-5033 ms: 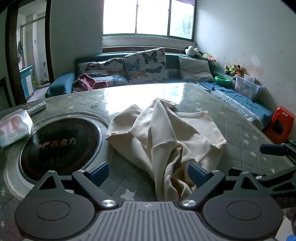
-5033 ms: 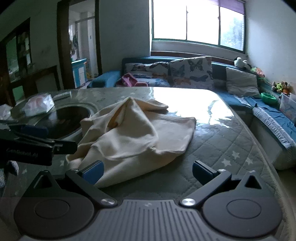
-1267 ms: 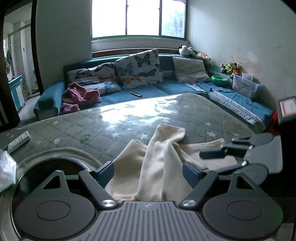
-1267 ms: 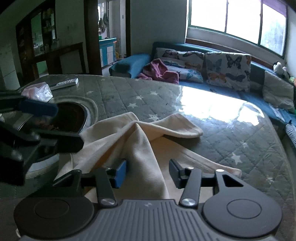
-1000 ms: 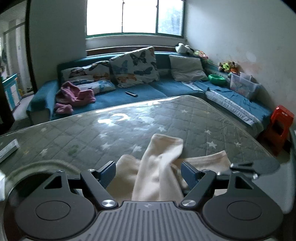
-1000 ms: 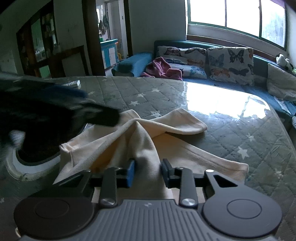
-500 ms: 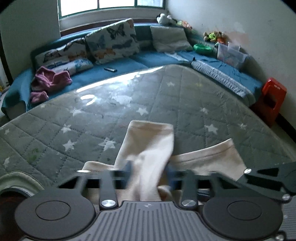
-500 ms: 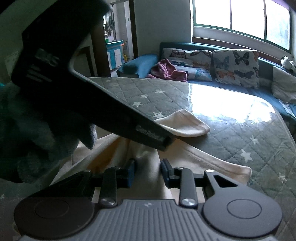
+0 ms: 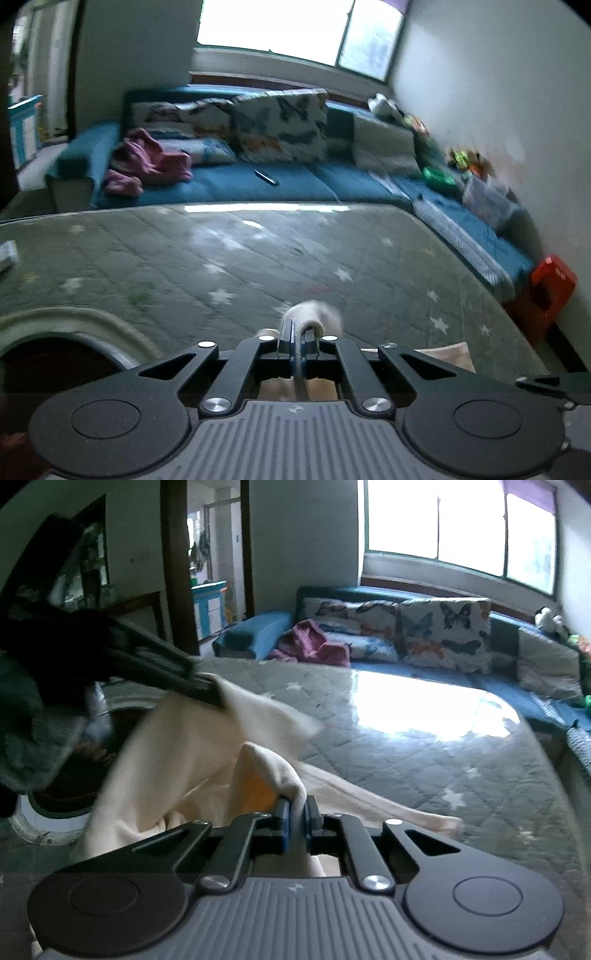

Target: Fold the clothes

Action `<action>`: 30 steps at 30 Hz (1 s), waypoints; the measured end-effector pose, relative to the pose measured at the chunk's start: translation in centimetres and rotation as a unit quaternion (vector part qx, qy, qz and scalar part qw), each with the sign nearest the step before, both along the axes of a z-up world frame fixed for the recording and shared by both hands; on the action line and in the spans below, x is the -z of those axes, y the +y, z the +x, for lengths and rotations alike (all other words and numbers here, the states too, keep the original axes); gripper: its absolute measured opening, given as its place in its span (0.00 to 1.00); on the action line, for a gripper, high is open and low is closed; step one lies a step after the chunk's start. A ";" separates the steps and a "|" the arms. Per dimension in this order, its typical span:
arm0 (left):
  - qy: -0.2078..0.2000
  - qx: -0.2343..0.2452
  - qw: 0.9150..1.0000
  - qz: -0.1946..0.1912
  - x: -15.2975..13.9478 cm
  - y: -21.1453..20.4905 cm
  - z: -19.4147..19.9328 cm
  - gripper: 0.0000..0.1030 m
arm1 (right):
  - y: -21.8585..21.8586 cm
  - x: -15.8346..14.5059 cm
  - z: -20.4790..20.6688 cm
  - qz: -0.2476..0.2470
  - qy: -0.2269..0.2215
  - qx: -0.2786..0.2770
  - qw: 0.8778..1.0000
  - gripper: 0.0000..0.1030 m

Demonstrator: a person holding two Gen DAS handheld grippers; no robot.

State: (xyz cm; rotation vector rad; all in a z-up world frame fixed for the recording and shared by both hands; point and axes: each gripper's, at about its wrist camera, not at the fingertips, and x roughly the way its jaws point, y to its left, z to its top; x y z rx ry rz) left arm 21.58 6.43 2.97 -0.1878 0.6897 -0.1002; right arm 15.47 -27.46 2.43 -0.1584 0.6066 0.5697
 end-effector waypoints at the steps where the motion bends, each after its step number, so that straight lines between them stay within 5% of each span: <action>1: -0.005 -0.008 1.000 0.000 -0.4 0.6 -0.7 0.03 | -0.3 -0.3 -0.3 0.001 -0.004 0.004 1.000 0.06; 15: -0.028 -0.147 0.989 0.010 -1.1 9.1 -16.7 0.03 | -8.7 -3.1 -8.7 0.025 -0.044 0.129 0.990 0.06; 21: -0.001 -0.195 0.981 -0.005 0.7 11.1 -22.7 0.03 | -12.8 -0.8 -12.4 0.024 -0.002 0.206 0.978 0.07; 25: 0.026 -0.205 0.978 0.023 2.3 11.5 -24.7 0.03 | -15.8 1.7 -12.8 0.026 0.047 0.252 0.966 0.16; 30: 0.026 -0.198 0.979 0.037 2.1 11.2 -26.1 0.08 | -17.9 1.7 -14.1 0.020 0.041 0.275 0.960 0.26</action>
